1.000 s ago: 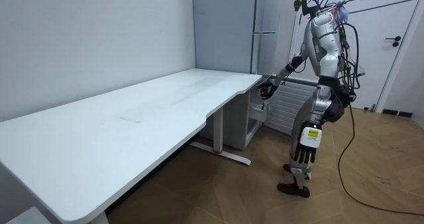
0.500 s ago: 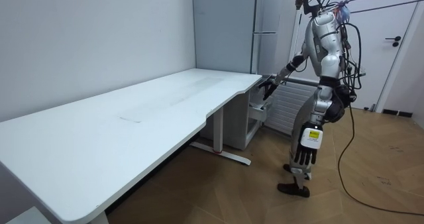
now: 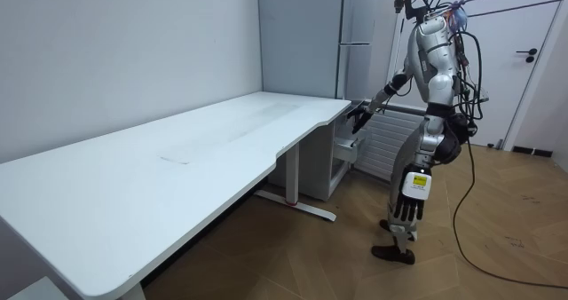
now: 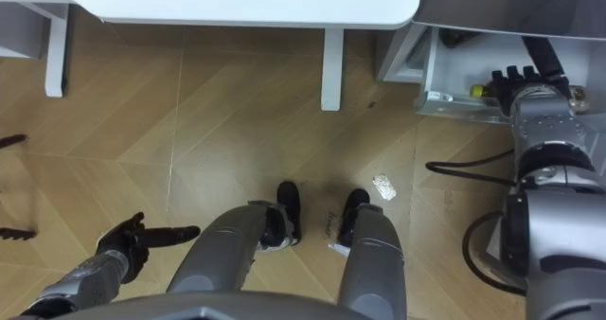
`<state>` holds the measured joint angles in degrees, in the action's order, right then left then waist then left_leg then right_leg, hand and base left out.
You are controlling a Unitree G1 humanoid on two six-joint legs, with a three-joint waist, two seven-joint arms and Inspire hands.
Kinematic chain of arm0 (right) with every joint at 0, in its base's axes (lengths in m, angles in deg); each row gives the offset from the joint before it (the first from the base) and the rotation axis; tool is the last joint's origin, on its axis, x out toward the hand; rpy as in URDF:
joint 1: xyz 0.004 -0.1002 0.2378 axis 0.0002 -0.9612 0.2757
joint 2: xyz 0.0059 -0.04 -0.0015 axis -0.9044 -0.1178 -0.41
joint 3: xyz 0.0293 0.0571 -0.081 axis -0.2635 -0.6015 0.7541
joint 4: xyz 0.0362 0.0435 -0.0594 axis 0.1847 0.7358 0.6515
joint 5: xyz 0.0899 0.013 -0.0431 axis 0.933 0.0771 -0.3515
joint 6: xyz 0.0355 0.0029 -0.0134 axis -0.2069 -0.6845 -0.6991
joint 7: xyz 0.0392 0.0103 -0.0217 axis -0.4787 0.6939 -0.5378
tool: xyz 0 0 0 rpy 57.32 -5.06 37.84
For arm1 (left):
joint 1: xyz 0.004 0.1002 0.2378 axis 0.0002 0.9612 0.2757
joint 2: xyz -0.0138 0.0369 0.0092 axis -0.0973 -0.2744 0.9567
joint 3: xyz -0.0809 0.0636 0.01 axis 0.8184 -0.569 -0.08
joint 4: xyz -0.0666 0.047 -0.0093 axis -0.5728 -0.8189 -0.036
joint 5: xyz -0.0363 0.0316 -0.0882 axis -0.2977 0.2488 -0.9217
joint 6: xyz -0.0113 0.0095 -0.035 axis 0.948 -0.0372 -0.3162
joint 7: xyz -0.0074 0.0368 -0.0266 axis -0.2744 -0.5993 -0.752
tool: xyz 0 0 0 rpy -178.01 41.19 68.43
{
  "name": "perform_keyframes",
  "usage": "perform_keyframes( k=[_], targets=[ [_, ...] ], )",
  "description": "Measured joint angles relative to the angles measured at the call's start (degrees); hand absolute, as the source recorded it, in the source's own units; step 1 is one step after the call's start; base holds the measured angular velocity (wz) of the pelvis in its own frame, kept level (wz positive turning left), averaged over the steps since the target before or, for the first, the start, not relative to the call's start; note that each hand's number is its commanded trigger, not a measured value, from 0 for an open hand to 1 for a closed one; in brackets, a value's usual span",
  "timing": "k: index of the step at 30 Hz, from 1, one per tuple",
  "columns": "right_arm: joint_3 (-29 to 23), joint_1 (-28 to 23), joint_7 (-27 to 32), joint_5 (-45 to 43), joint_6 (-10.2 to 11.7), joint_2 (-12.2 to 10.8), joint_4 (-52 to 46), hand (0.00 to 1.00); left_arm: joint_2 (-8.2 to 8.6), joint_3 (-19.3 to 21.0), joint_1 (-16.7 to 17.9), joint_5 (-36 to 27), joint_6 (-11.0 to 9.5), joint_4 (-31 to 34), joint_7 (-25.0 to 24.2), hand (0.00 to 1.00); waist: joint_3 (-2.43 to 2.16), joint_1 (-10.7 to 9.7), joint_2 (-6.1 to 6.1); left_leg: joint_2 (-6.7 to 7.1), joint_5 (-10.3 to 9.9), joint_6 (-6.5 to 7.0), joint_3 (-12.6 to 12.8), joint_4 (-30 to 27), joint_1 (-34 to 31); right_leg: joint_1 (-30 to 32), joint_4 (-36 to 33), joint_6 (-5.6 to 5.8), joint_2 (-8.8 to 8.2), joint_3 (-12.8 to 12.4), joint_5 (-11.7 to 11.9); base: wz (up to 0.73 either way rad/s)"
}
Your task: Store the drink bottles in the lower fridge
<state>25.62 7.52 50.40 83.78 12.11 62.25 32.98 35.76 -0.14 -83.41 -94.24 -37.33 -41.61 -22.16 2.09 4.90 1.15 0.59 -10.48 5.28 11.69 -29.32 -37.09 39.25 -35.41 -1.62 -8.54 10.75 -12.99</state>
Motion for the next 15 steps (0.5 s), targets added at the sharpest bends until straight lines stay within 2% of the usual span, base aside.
perform_keyframes(
  k=[4,9,11,13,15],
  targets=[
    [0.01,-1.03,-0.99,1.20,0.00,0.00,-0.44,0.00,-0.11,-0.01,0.28,0.13,-0.03,0.13,-0.19,0.00,-0.03,-0.17,-0.05,0.00,-0.03,0.00,-0.29,-0.31,-0.10,-0.19,0.02,0.01,0.08,0.12,-0.01,0.02],
    [0.00,-5.62,-2.93,1.83,0.09,-0.08,-5.48,0.00,-0.38,0.59,2.16,0.13,-0.08,2.99,-0.95,0.00,-0.09,-0.55,-0.47,0.01,-0.05,0.01,-0.44,-0.49,-0.21,-0.19,-0.19,0.02,0.01,0.24,-0.02,0.01],
    [0.00,-7.44,-3.22,2.18,0.27,-0.32,-6.78,0.00,-0.75,0.60,3.02,0.07,-0.21,3.90,-0.87,0.00,-0.34,-0.80,-0.91,-0.06,-0.05,0.00,-0.44,-0.46,-0.20,-0.23,-0.22,0.01,0.11,0.24,-0.02,0.00],
    [-0.02,-10.69,-3.71,2.45,1.39,-1.62,-9.35,0.00,-1.60,0.64,4.29,0.08,-0.40,4.70,-0.47,0.00,-0.74,-1.77,-1.45,-0.39,-0.11,-0.10,-0.66,-0.49,-0.20,-0.71,0.22,-0.02,0.81,0.28,0.13,0.00],
    [-0.03,-13.10,-3.98,2.24,1.72,-2.32,-9.95,0.00,-1.74,1.29,4.63,0.08,-0.63,4.71,0.36,0.00,-0.98,-2.01,-1.52,-0.96,-0.11,-0.18,-0.91,-0.47,-0.03,-1.56,1.62,-0.17,1.27,0.68,0.82,-0.04]
  ],
)
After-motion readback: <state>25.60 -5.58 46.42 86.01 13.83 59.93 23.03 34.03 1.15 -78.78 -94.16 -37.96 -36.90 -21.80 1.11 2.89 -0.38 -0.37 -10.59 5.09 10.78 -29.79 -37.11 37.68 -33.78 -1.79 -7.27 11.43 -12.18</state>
